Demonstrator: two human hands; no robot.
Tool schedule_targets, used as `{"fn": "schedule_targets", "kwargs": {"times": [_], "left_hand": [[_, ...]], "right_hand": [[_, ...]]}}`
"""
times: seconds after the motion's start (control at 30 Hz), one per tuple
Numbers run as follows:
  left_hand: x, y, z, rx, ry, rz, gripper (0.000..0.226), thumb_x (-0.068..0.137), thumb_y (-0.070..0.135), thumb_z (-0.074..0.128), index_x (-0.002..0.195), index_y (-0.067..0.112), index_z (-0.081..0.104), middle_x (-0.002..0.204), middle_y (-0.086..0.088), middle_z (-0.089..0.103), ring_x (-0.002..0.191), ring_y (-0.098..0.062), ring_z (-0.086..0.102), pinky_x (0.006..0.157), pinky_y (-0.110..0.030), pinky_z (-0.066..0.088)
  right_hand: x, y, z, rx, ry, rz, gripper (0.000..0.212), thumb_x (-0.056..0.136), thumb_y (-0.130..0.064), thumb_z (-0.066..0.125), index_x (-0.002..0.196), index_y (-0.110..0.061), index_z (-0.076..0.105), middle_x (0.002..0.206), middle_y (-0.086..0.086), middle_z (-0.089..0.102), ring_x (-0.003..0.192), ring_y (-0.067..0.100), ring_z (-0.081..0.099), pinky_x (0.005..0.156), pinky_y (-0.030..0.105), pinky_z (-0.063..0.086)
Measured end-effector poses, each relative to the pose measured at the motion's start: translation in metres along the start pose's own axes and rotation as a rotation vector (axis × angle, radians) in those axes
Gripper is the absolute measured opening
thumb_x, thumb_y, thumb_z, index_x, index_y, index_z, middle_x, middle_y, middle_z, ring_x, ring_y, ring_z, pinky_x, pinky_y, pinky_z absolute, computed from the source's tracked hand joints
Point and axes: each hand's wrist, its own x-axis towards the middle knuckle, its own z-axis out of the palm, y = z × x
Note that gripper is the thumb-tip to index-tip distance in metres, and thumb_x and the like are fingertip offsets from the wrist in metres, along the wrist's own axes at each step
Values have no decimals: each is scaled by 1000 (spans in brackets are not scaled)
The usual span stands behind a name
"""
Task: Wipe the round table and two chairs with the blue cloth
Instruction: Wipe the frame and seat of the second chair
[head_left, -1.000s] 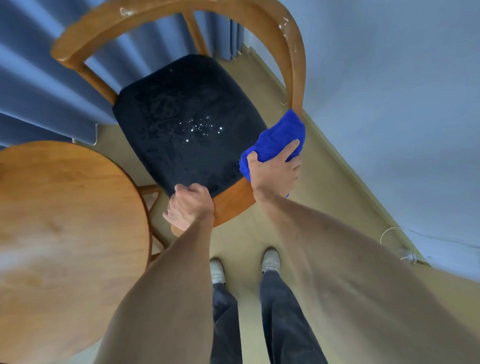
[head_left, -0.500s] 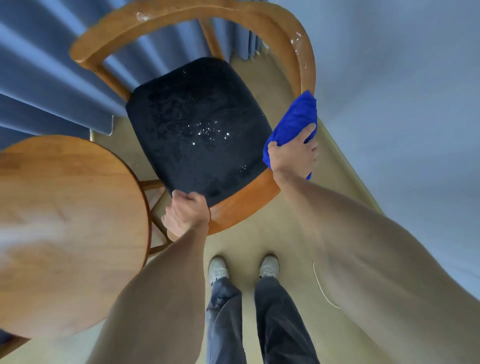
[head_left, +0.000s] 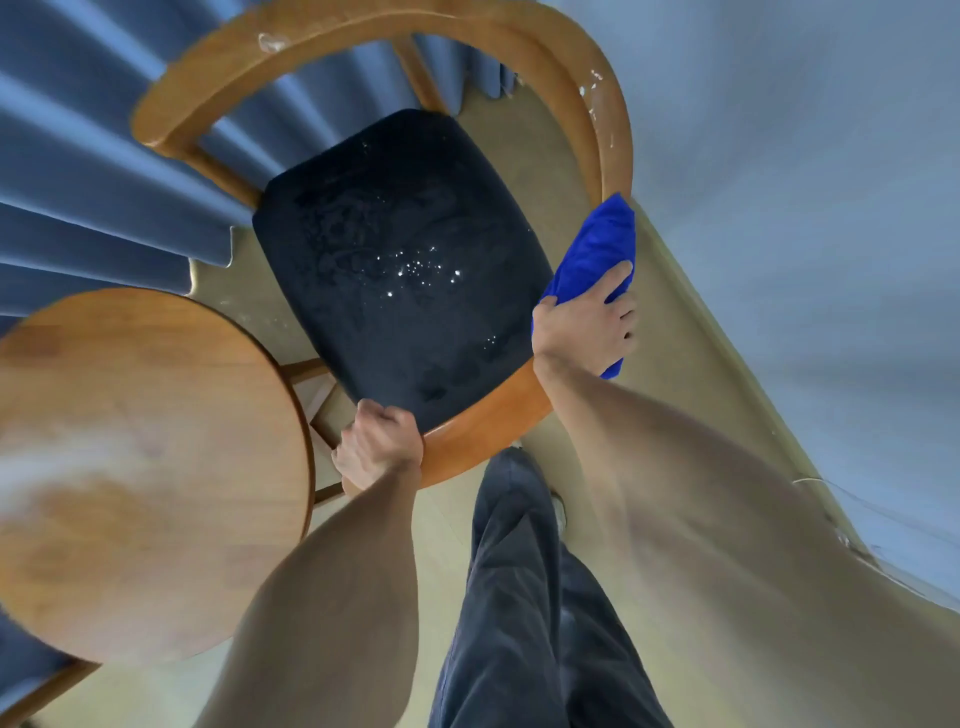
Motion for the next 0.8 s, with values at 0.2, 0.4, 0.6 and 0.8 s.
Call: {"fn": "schedule_targets", "kwargs": {"times": [0.2, 0.4, 0.6, 0.8], "left_hand": [[14, 11, -13, 255, -405, -118, 31, 98, 39, 37, 94, 17, 58, 72, -3, 47, 77, -20, 51, 78, -34, 45], [4, 105, 1, 2, -571, -113, 38, 95, 35, 43, 118, 15, 65, 114, -12, 66, 101, -31, 62, 76, -31, 41], [-4, 192, 13, -73, -676, -50, 32, 90, 31, 45, 109, 18, 67, 107, -6, 66, 93, -28, 62, 73, -31, 45], [24, 240, -1, -147, -569, -113, 30, 90, 27, 45, 105, 13, 67, 99, -7, 64, 85, -27, 60, 69, -32, 45]], "right_hand": [[0, 1, -13, 9, -62, 1, 93, 80, -56, 59, 152, -14, 19, 136, 17, 47, 117, 34, 51, 95, 46, 42], [41, -17, -28, 67, -70, -120, 93, 85, -55, 60, 153, -9, 16, 153, 14, 33, 136, 32, 38, 102, 47, 41], [110, -60, -52, 98, -9, -376, 88, 92, -44, 59, 154, -3, 12, 155, 16, 28, 139, 32, 35, 110, 43, 36], [137, -95, -68, -1, 27, -492, 85, 90, -47, 59, 152, -5, 20, 147, 16, 39, 132, 32, 44, 105, 43, 40]]}}
